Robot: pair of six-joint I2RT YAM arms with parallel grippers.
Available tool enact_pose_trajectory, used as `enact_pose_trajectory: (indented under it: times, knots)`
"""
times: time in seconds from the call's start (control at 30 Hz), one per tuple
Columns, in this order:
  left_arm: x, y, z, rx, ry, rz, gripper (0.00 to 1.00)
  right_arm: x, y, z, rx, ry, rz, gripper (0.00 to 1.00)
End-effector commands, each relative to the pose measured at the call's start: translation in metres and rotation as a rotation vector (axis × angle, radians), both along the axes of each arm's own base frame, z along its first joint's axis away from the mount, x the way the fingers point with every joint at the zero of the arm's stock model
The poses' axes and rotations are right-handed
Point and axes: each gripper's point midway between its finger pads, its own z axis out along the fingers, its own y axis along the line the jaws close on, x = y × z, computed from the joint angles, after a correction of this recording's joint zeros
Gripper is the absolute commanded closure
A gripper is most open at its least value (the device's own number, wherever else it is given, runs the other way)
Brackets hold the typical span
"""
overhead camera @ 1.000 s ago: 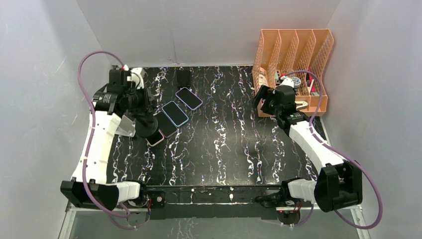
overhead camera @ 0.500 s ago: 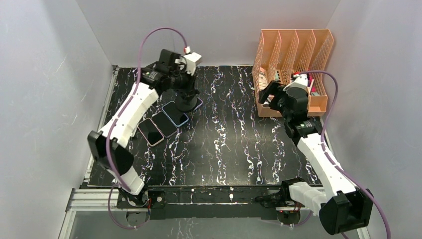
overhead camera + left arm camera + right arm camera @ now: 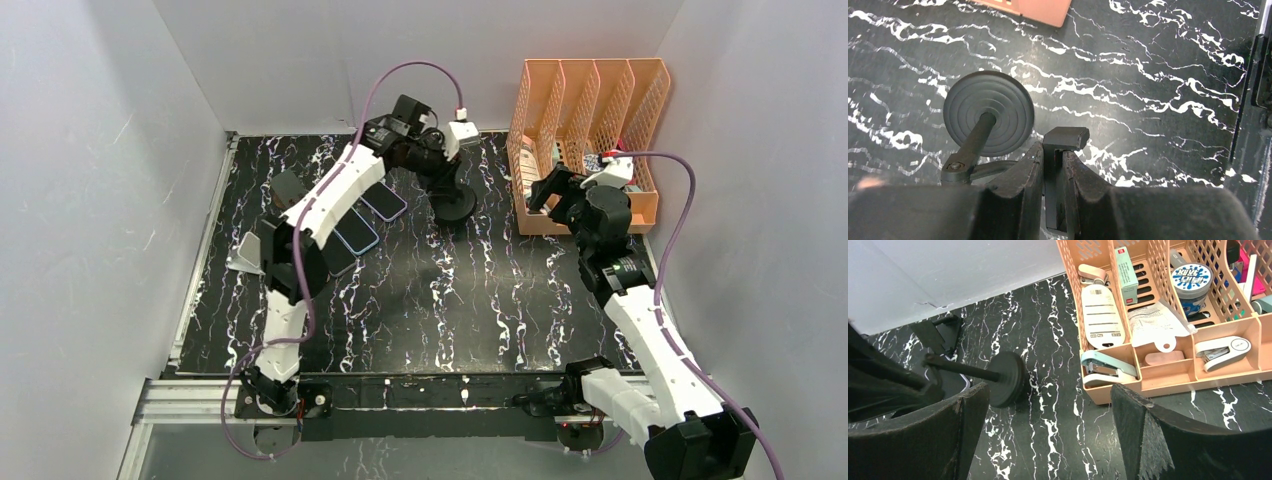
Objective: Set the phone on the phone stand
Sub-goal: Move the phone stand to the center of the board.
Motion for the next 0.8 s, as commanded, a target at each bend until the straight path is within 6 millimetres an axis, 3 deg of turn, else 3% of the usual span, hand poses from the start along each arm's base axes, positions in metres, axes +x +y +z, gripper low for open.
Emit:
enact_pose_trajectory:
  times: [0.0,0.43,0.53,0.67,0.77]
  knots:
    - [-0.005,-0.021,0.021,-0.054,-0.052,-0.135,1.0,0.001,-0.004,0.007,-0.026,-0.037,-0.018,0.01]
    - [0.008,-0.022,-0.02,0.068,-0.053,-0.102,1.0,0.008,0.0,-0.007,-0.033,-0.004,-0.003,0.01]
    - [0.014,-0.023,-0.02,0.072,-0.069,-0.075,0.79,0.009,0.0,-0.011,-0.037,0.005,-0.004,0.01]
    - [0.019,-0.025,-0.014,0.061,-0.089,-0.064,0.33,0.008,0.0,-0.016,-0.041,0.016,-0.005,0.01]
    - [0.023,-0.026,-0.008,0.05,-0.109,-0.046,0.11,0.008,-0.001,-0.019,-0.042,0.023,-0.005,0.01]
